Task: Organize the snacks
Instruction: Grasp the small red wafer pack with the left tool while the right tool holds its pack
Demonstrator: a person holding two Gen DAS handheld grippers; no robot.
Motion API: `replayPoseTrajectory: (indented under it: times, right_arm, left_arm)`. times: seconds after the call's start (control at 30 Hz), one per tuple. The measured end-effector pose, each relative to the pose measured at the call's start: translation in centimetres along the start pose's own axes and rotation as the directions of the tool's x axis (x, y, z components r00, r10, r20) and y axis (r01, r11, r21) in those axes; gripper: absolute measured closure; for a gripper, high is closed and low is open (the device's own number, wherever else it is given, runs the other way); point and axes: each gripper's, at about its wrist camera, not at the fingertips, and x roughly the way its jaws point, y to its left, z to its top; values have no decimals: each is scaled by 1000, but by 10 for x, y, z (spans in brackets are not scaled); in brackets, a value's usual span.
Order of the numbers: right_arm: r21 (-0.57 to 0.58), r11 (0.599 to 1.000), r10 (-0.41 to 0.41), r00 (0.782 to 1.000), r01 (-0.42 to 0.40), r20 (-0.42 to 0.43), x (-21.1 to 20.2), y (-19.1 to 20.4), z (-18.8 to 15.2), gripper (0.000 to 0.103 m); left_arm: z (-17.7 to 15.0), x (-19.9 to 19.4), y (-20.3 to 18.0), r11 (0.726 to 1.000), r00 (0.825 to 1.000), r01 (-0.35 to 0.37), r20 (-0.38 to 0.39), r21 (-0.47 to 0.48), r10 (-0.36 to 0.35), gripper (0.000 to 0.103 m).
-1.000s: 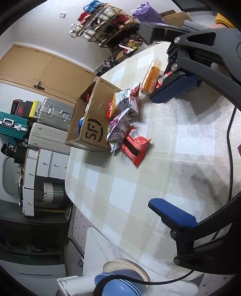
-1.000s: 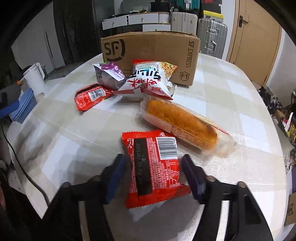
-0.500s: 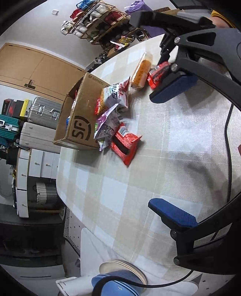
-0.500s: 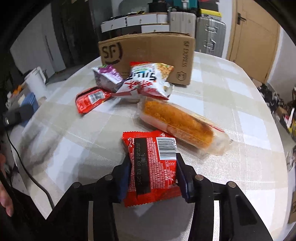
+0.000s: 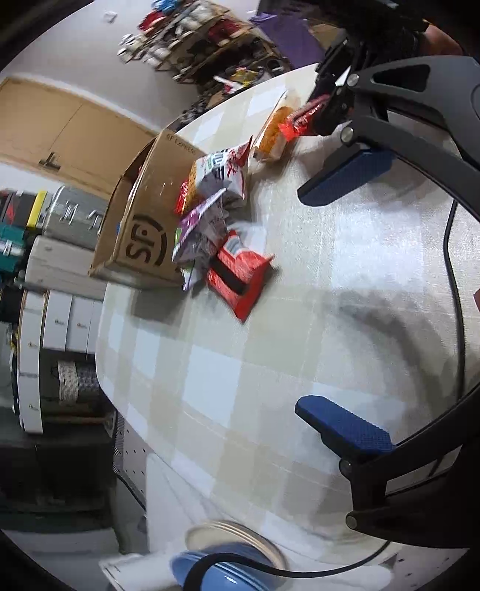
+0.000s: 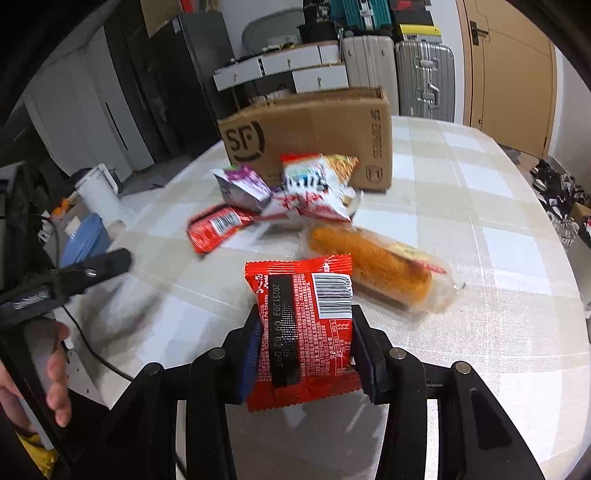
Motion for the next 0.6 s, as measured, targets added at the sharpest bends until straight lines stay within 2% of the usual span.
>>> replayPoseTrajectory:
  times: [0.1, 0.23, 0.3, 0.43, 0.6]
  right_arm:
    - [0, 1000, 25, 999, -25, 30, -8, 2, 2, 58]
    - [-2, 999, 34, 999, -34, 38, -11, 4, 4, 58]
    - [9, 999, 41, 999, -41, 33, -10, 2, 4, 58]
    - [10, 999, 51, 999, -51, 18, -5, 3, 5, 58]
    - [0, 997, 76, 997, -76, 7, -1, 6, 7, 58]
  left_arm:
    - [13, 10, -9, 998, 1000, -6, -1, 62, 6, 0]
    - [31, 43, -14, 994, 997, -26, -72, 110, 34, 0]
    - [39, 62, -13, 993, 993, -38, -107, 114, 51, 0]
    - [52, 89, -14, 994, 990, -17, -135, 104, 31, 1]
    - [60, 114, -22, 990, 986, 5, -164, 141, 18, 7]
